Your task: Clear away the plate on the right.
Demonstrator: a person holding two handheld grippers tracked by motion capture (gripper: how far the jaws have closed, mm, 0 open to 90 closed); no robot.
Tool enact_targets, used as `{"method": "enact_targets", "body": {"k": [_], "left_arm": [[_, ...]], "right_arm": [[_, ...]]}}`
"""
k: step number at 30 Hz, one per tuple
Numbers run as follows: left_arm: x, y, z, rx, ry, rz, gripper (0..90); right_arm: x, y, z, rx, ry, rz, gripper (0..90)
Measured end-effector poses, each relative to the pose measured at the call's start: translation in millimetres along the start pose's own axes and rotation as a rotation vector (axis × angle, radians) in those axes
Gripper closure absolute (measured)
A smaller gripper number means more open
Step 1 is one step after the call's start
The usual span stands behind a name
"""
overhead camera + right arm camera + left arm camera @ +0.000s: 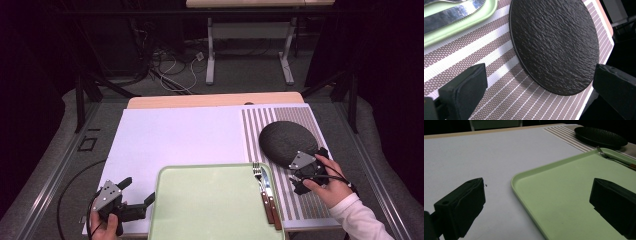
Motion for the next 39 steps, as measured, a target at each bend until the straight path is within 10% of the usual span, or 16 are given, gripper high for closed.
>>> {"method": "enact_targets", "body": {"k": [31, 32, 39], "left_arm": [[-0.2, 0.2, -0.1, 0.002, -0.001, -0.002, 0.4], [-0.2, 0.2, -0.1, 0.001, -0.001, -0.002, 0.4], [-0.1, 0.2, -0.2, 0.010, 0.003, -0.001, 0.4]], "right_arm": [[-23.4, -2.8, 0.5, 0.288, 0.010, -0.113, 0.0], [-26.2, 1.5, 2.7, 0.359, 0.032, -0.112, 0.0], [-34.1, -2.3, 0.5, 0.426, 0.041, -0.146, 0.0]]}}
Point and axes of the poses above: each handheld gripper's, and its own axes: x roughly backward along the jaws, z roughly out of its top, y roughly to its right, the point moved 2 cm from there along -x, roughly forward along the jaws, and after that the axes turned 5 degrees about -z, right-handed, at the moved point
